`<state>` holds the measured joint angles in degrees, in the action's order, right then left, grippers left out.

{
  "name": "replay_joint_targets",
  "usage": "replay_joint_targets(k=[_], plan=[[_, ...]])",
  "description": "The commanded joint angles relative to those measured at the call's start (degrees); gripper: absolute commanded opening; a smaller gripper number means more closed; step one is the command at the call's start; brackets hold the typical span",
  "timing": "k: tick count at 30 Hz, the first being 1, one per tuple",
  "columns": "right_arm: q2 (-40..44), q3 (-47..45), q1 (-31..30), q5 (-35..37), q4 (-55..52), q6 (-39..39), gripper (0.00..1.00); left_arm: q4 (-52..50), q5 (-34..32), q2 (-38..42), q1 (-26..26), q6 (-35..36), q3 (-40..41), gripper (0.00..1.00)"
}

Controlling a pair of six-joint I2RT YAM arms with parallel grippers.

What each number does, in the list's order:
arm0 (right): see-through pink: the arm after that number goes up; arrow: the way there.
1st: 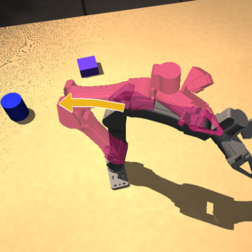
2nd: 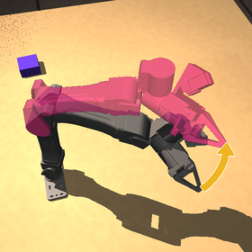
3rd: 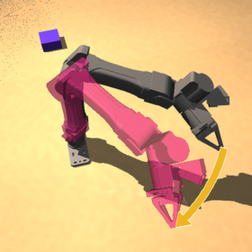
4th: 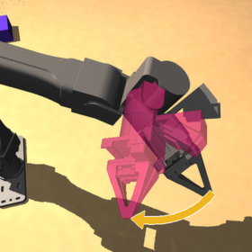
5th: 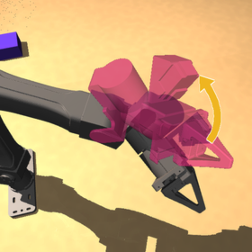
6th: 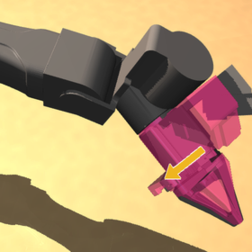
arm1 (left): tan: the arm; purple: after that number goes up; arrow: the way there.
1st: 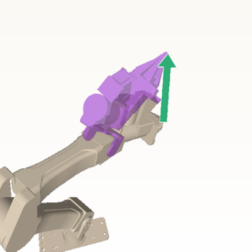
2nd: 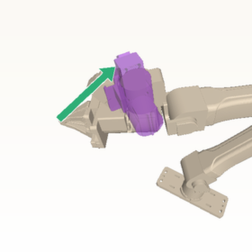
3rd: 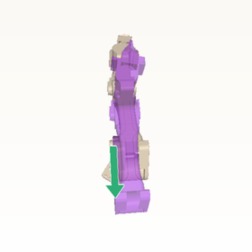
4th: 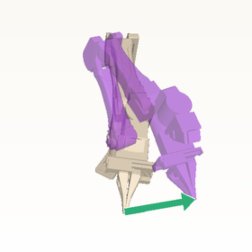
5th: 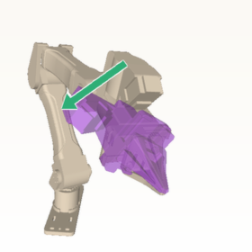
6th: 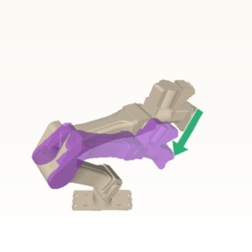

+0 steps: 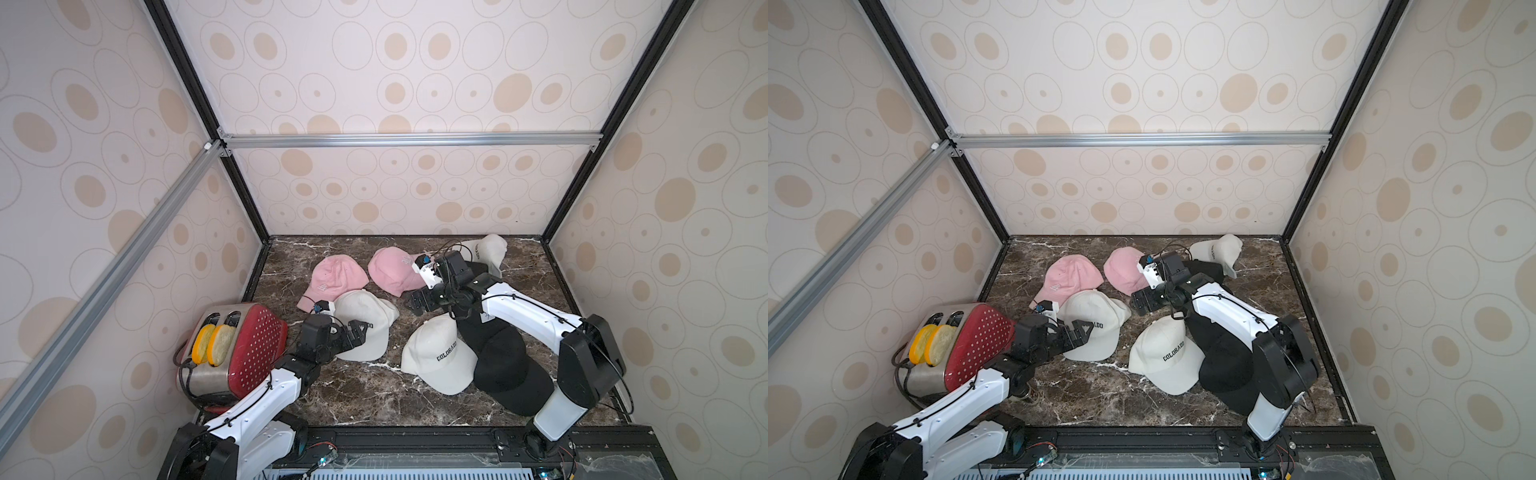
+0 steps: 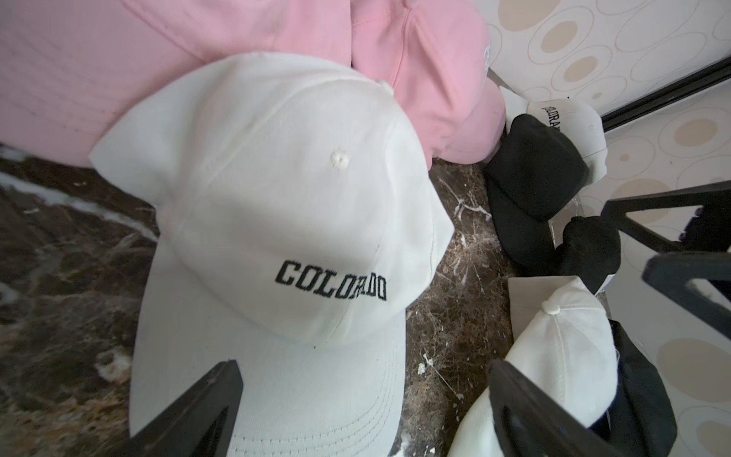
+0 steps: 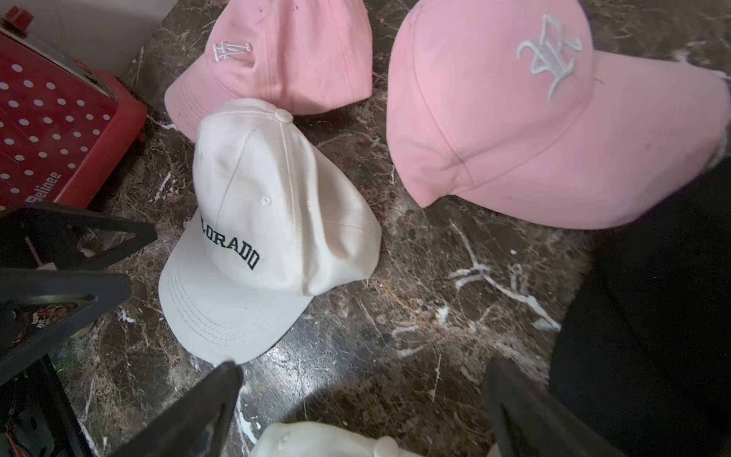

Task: Stack the baseball caps by color
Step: Place the baseball cap at the center of the board, then pick up the baseball cap from the center of the board.

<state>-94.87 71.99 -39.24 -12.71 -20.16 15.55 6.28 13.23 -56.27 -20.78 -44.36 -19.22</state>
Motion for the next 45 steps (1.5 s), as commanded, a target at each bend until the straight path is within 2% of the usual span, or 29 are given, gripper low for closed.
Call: replay_joint_targets(k=[1,6,11,16,21,27,32,35,38,45], plan=[[2.68,-2.87,0.16,2.27,1.51,0.96,1.0,2.42,3.55,2.21,-1.08,-1.6,1.55,0.99],[7.03,-6.31,0.26,2.95,-2.38,0.64,1.0,4.24,7.73,-0.59,-2.51,-0.91,1.21,0.99],[13.48,-11.19,0.59,2.44,-4.69,0.71,1.0,6.66,7.79,-4.38,-2.76,-1.11,1.52,0.99],[16.0,-13.02,0.85,-0.34,-9.36,0.36,1.0,6.12,5.69,-5.5,-2.85,0.15,2.42,0.99],[18.77,-16.75,3.39,-3.16,-10.3,1.01,1.0,4.71,4.45,-0.98,-2.87,0.1,3.52,0.99],[22.54,-19.88,5.38,-5.32,-13.06,0.97,1.0,-4.1,3.13,6.26,-3.52,4.63,-0.07,0.99],[26.68,-23.67,6.48,-7.63,-12.62,2.47,1.0,-8.13,0.55,6.39,-5.24,4.18,-3.55,0.99],[30.29,-28.86,6.95,-11.03,-3.9,5.22,1.0,-8.57,0.9,3.98,-8.18,5.24,-6.5,0.99],[32.54,-33.98,6.93,-9.21,5.95,8.6,1.0,-7.93,3.36,-0.56,-11.61,6.77,-9.96,0.99],[34.21,-37.17,7.04,-5.64,10.89,11.71,1.0,-8.67,5.13,-14.79,-18.6,12.5,-18.41,0.98]])
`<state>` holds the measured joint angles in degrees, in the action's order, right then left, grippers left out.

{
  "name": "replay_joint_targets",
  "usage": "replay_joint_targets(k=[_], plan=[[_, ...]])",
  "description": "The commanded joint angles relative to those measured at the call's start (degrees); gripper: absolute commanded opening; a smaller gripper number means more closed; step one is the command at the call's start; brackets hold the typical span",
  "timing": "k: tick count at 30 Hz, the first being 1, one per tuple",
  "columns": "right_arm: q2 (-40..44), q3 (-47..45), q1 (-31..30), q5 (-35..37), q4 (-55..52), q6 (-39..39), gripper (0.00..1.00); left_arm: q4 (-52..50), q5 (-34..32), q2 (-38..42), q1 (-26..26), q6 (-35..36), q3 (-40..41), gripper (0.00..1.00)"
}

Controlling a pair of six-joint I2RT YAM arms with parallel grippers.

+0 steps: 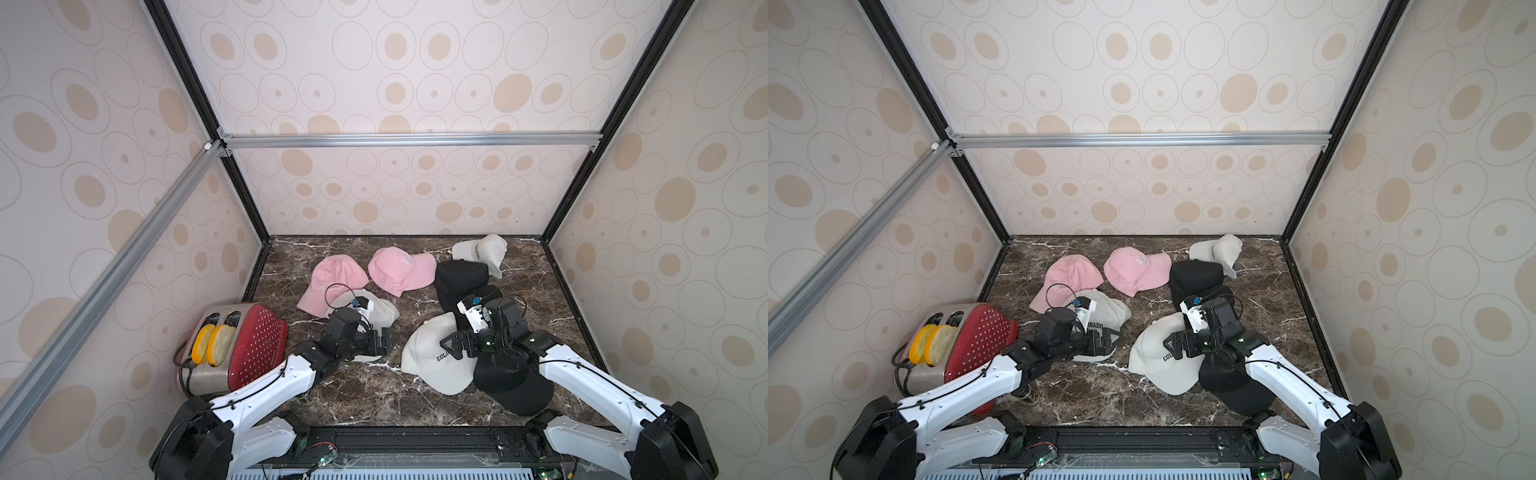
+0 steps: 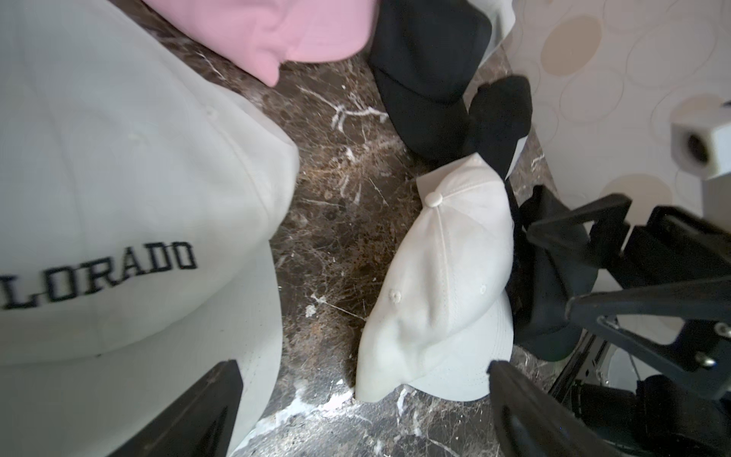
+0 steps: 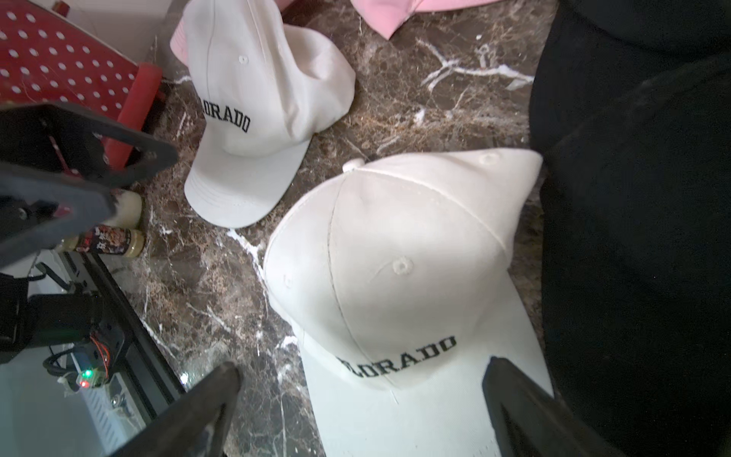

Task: Stack the baseball caps by color
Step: Pick up the baseball cap from the center of the board.

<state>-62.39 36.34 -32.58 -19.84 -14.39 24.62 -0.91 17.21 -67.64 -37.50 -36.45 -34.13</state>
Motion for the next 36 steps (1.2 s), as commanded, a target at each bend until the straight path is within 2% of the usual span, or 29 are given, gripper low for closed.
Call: replay_joint_targets(k=[1,4,8,10,13,17,20,30,33,36], plan=[[2.64,-2.43,0.41,2.01,6.26,3.02,1.0,-1.64,1.39,-5.28,-2.29,5.41,-4.55,0.98],[5.33,-4.37,0.45,3.65,6.94,2.91,1.0,-0.25,3.66,-9.1,-2.41,7.35,-6.27,0.97],[8.34,-5.36,0.47,5.78,4.29,1.14,1.0,5.4,14.36,-14.17,-2.41,9.48,-7.19,0.95],[9.28,-5.39,0.46,6.76,3.25,0.87,1.0,8.17,17.02,-16.73,-2.46,9.38,-7.51,0.94],[9.98,-5.51,0.41,7.07,2.97,1.26,1.0,10.0,17.41,-19.62,-2.47,9.56,-8.28,0.93],[9.55,-5.75,0.45,6.64,3.14,2.24,1.0,12.14,12.15,-22.05,-2.46,9.21,-8.28,0.96],[9.12,-5.5,0.46,5.34,3.25,2.32,1.0,13.4,11.69,-24.99,-2.45,9.59,-8.7,0.96],[8.48,-5.51,0.41,3.36,4.55,2.04,1.0,21.48,19.96,-26.41,-2.42,10.17,-7.26,0.86],[7.64,-5.15,0.41,2.62,4.81,1.99,1.0,22.26,20.61,-27.08,-2.41,10.18,-7.26,0.8],[6.95,-4.7,0.47,2.18,4.81,1.65,1.0,22.76,21.4,-28.41,-2.41,9.73,-7.77,0.68]])
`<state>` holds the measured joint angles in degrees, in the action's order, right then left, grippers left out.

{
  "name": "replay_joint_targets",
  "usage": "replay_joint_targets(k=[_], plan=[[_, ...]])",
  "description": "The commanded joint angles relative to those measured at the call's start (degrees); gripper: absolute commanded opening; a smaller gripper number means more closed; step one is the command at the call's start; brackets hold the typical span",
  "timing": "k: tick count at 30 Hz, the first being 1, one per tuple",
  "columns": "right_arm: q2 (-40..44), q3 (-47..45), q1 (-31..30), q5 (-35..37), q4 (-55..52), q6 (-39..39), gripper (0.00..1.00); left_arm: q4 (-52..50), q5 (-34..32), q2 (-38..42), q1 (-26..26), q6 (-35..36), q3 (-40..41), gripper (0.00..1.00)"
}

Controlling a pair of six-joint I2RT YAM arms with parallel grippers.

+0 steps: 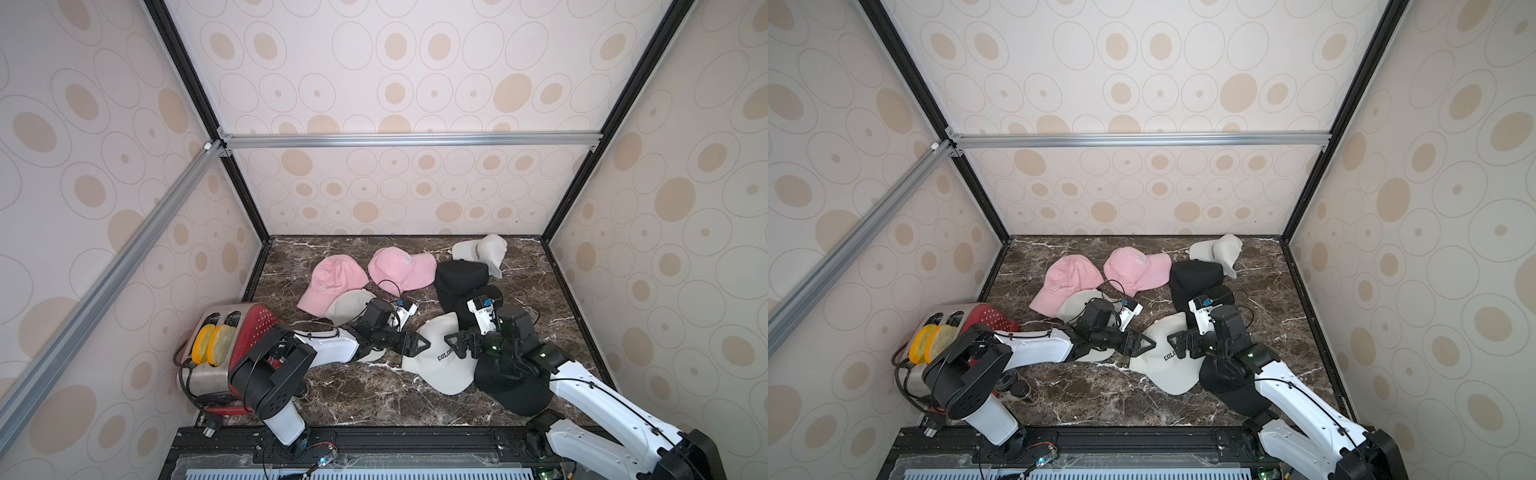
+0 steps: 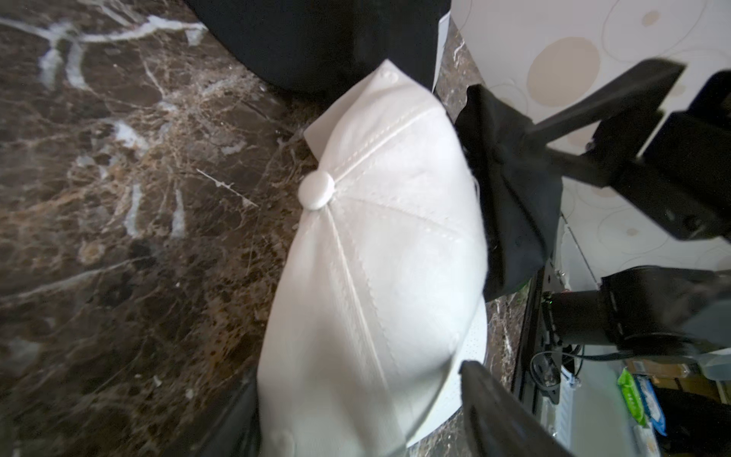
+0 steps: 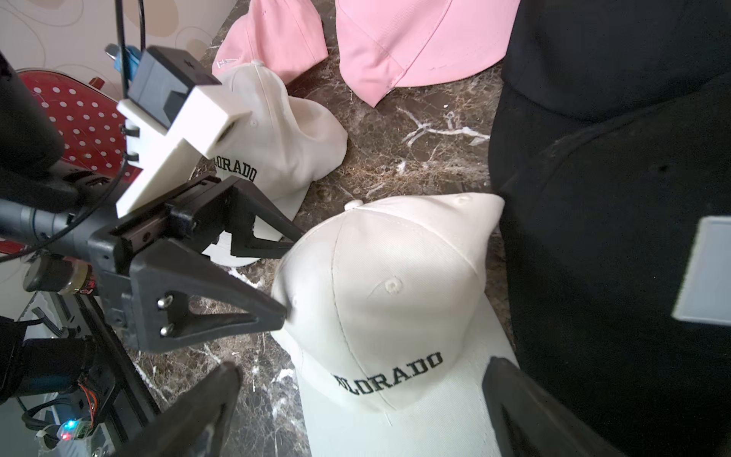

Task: Stack the baseball caps by color
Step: Pick up the baseball cap from the center of the board.

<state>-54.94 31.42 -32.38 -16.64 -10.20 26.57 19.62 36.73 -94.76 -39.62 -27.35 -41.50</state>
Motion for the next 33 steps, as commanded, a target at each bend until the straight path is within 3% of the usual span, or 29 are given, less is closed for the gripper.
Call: replay_joint_targets(k=[1,8,17,21,27,29,33], plan=[[-0.69,0.35,0.21,-1.09,0.64,-0.5,1.0,2.56,2.1,-1.59,-0.3,0.4,-0.45,0.64],[-2.03,1.25,0.24,-1.91,0.7,-1.1,1.0,4.26,2.6,-1.06,-0.29,0.08,0.17,0.44],[-2.28,4.86,0.21,-3.88,-0.86,-7.89,1.0,1.57,2.49,0.31,-0.29,4.24,-0.69,0.0],[-2.52,7.35,0.38,-2.65,-3.1,-10.96,1.0,-3.17,2.35,2.14,-0.29,8.99,-2.22,0.0],[-2.06,8.38,0.61,-1.26,-4.36,-11.61,1.0,-12.15,7.74,4.67,1.53,17.79,-5.92,0.0],[-1.65,10.38,1.09,0.72,-8.19,-11.71,1.0,-17.54,11.01,4.89,3.29,22.18,-8.28,0.0],[-0.54,13.44,2.65,-1.82,-13.65,-14.07,1.0,-34.84,17.8,6.12,7.34,35.16,-16.02,0.0]])
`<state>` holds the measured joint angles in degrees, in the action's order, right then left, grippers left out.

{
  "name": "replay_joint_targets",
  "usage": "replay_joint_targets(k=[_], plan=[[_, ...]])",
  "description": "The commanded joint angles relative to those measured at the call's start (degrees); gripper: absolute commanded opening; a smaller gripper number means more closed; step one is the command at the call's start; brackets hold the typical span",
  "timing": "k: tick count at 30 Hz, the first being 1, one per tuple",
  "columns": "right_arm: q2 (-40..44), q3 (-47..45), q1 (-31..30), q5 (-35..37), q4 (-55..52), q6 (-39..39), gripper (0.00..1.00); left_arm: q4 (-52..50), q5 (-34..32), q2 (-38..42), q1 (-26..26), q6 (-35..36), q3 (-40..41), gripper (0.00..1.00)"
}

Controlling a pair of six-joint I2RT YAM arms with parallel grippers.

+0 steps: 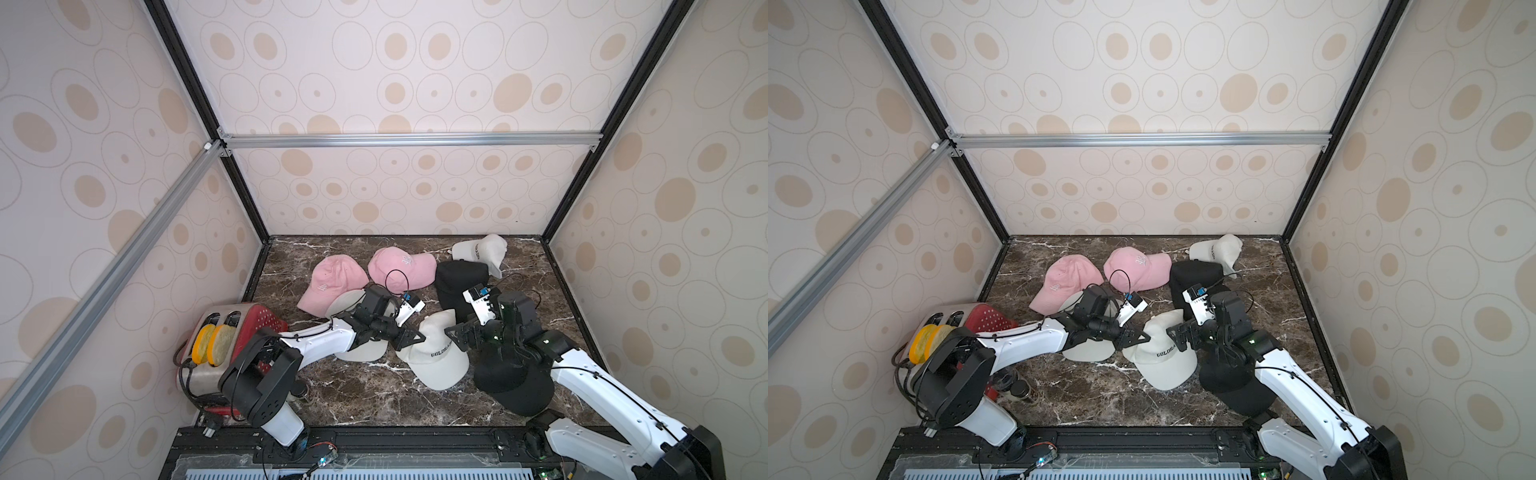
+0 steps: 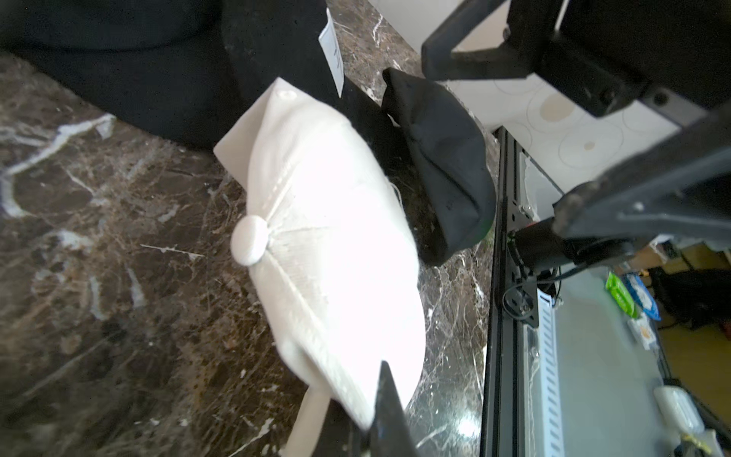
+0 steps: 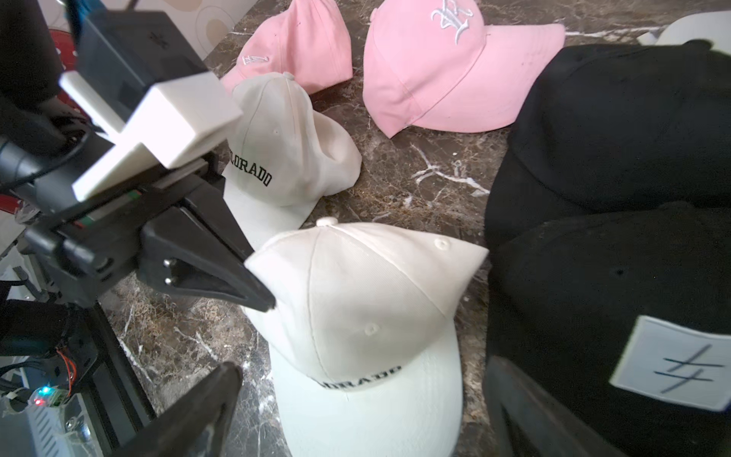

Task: Stack the baseball caps by color
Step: Pick up the baseball cap from the center of the board.

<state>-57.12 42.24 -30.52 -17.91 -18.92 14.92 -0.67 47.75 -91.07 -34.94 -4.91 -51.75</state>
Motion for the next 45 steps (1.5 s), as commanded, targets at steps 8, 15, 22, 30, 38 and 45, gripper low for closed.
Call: replay_joint_targets(k=[8,15,22,30,38,45], plan=[[3.6,8.82,0.71,-7.91,-11.47,-11.47,1.0,-57.12,10.98,0.55,3.96,50.04,-23.03,0.0],[7.19,7.33,-0.32,-12.85,-4.22,-17.96,0.97,-70.18,10.03,-0.57,3.98,60.72,-29.77,0.0],[2.1,13.46,-6.26,-20.46,-11.92,-25.56,0.97,-75.06,16.08,5.6,3.94,71.75,-26.12,0.0],[-4.91,18.27,-8.06,-28.74,-17.47,-30.57,0.98,-76.14,16.45,8.05,3.92,73.98,-24.25,0.0],[-15.69,28.24,-8.64,-36.3,-32.83,-38.83,0.91,-79.05,17.08,5.84,3.97,76.12,-25.96,0.0],[-17.65,28.38,-8.86,-34.57,-33.03,-38.67,0.8,-78.52,16.77,4.76,3.92,74.8,-26.58,0.0]])
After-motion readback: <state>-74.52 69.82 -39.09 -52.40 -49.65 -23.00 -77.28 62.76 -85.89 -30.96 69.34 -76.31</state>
